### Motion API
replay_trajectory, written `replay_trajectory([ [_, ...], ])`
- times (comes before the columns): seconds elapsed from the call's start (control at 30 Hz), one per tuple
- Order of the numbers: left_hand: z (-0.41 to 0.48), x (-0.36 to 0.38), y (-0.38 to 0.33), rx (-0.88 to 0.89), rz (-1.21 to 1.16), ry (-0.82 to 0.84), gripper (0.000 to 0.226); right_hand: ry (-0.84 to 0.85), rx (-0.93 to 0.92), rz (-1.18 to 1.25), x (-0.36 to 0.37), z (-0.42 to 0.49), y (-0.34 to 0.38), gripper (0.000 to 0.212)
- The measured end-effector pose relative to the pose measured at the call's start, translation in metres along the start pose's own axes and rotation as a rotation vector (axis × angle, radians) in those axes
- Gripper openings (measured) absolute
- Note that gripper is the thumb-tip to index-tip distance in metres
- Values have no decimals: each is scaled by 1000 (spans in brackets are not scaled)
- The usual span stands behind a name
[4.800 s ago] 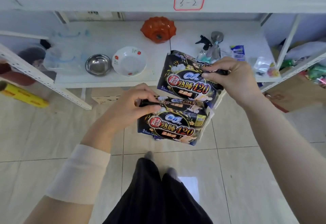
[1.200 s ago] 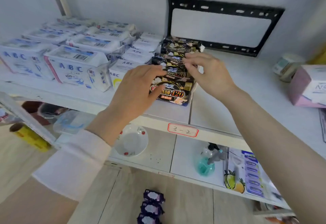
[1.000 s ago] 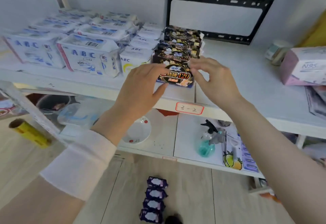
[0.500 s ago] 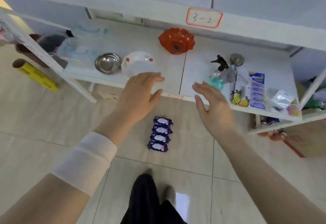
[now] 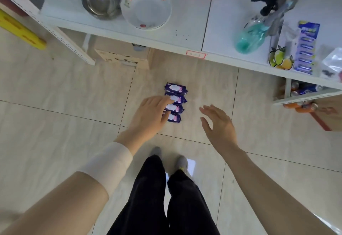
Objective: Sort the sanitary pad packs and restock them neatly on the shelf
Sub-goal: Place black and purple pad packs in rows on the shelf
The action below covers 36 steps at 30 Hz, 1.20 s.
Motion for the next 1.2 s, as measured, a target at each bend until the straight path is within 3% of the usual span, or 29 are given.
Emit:
replay_trajectory([
  [0.13,-3,68,49,-36,-13,61,31,146,94,-8,71,4,-30,34],
  [0.33,6,227,149,-5,24,179,43,302,131,-45,234,30,-122,41],
  [0.47,36,335,231,6,53,218,54,362,50,-107,350,74,-187,43],
  [0.63,77,418,309,51,22,101,57,243,-233,-136,450,134,-226,42],
  [0.93,92,476,359,339,-47,-64,53,-91,-535,-132,504,155,-250,36],
  [1.2,94,479,362,408,-246,-115,39,17,-533,-47,518,160,-253,48],
])
Point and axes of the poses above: each hand's wrist, its own z-axis towards the middle knuckle, its own x-axis out of the palm, y = z × x, the point moved 9 cm from there along z, towards the middle knuckle, and after that the axes turned 6 degrees about -z, right-handed, at the moved point
